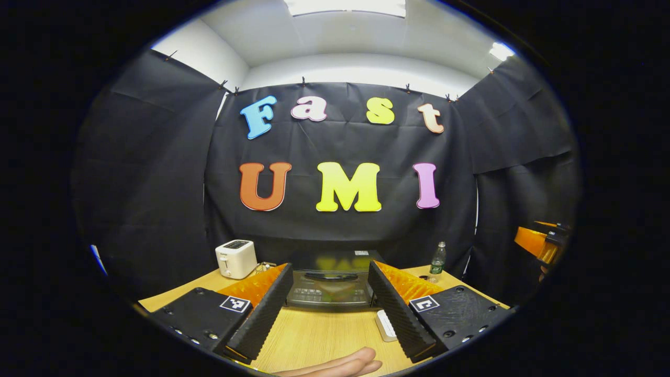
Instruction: Open the electric oven with the left hand, put the food in, and close the electric oven.
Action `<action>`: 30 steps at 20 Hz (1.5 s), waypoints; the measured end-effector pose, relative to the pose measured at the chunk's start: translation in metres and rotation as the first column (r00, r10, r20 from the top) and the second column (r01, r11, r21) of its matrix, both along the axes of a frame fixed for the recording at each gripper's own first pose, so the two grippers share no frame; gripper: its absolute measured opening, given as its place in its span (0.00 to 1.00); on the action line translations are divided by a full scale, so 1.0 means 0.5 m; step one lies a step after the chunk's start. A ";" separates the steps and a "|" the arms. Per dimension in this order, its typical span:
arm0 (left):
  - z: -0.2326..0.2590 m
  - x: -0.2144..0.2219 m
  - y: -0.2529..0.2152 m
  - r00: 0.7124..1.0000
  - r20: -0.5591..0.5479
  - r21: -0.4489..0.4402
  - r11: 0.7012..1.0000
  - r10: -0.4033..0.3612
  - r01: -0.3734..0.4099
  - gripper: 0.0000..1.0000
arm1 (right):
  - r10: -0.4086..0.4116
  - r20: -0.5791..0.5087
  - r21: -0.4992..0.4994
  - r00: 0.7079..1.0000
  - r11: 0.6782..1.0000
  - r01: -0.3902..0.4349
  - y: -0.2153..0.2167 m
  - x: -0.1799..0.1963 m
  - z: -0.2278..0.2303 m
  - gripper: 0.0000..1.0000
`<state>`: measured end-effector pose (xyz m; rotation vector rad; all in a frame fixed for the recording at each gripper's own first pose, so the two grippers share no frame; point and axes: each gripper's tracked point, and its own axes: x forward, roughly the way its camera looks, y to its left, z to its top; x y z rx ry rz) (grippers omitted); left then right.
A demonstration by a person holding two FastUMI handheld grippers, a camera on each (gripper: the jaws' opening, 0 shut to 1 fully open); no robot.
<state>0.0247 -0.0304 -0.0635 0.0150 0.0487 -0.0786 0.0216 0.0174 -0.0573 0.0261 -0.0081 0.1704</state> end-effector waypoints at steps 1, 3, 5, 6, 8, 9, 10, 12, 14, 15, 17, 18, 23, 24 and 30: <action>-0.011 -0.006 0.003 1.000 -0.011 0.012 1.000 0.002 -0.002 0.94 | 0.003 -0.005 0.000 1.000 1.000 -0.003 0.005 0.000 -0.009 0.96; -0.017 -0.011 0.012 1.000 -0.018 0.009 1.000 0.012 -0.011 0.94 | 0.018 -0.019 -0.004 1.000 1.000 -0.018 0.016 -0.002 -0.023 0.97; -0.019 -0.009 0.015 0.999 -0.028 -0.015 1.000 0.017 -0.018 0.95 | 0.029 -0.027 -0.005 0.999 1.000 -0.029 0.024 -0.003 -0.028 0.97; -0.016 -0.007 0.018 1.000 -0.026 -0.022 1.000 0.017 -0.018 0.95 | 0.032 -0.025 -0.006 0.999 0.999 -0.032 0.025 -0.004 -0.027 0.97; -0.007 -0.008 0.025 1.000 -0.012 -0.027 0.999 0.025 -0.025 0.95 | 0.029 -0.017 -0.008 0.999 1.000 -0.029 0.020 -0.002 -0.022 0.97; -0.001 -0.011 0.030 1.000 -0.003 -0.027 0.999 0.031 -0.031 0.95 | 0.024 -0.012 -0.011 1.000 1.000 -0.025 0.018 -0.003 -0.020 0.97; 0.001 -0.012 0.032 1.000 0.002 -0.027 0.999 0.030 -0.030 0.95 | 0.019 -0.009 -0.011 1.000 1.000 -0.019 0.012 -0.005 -0.017 0.97; 0.002 -0.011 0.030 1.000 0.003 -0.033 0.999 0.030 -0.030 0.94 | 0.020 -0.001 -0.001 1.000 1.000 -0.020 0.009 -0.010 -0.010 0.97; 0.005 -0.015 0.029 1.000 0.005 -0.036 0.999 0.026 -0.026 0.95 | 0.022 0.008 0.006 1.000 1.000 -0.022 0.009 -0.014 -0.004 0.97; 0.006 -0.014 0.031 1.000 0.005 -0.034 0.999 0.026 -0.026 0.94 | 0.021 0.011 0.007 1.000 1.000 -0.021 0.007 -0.015 -0.003 0.96; 0.007 -0.015 0.030 1.000 0.008 -0.031 0.999 0.027 -0.027 0.94 | 0.020 0.012 0.008 1.000 1.000 -0.020 0.005 -0.019 0.000 0.96; 0.008 -0.015 0.030 1.000 0.010 -0.029 0.999 0.029 -0.028 0.94 | 0.030 0.016 0.008 0.999 1.000 -0.030 0.009 -0.023 0.003 0.97; 0.001 -0.013 0.034 0.999 0.003 -0.025 0.999 0.034 -0.034 0.95 | 0.046 0.057 -0.013 0.997 0.999 -0.046 0.016 -0.044 0.029 0.97; 0.001 -0.015 0.035 0.999 0.003 -0.023 0.999 0.036 -0.035 0.94 | 0.048 0.058 -0.016 0.997 0.999 -0.047 0.017 -0.046 0.029 0.97; 0.000 -0.017 0.031 0.999 0.007 -0.015 0.999 0.036 -0.036 0.95 | 0.049 0.057 -0.010 0.997 0.999 -0.048 0.012 -0.046 0.030 0.97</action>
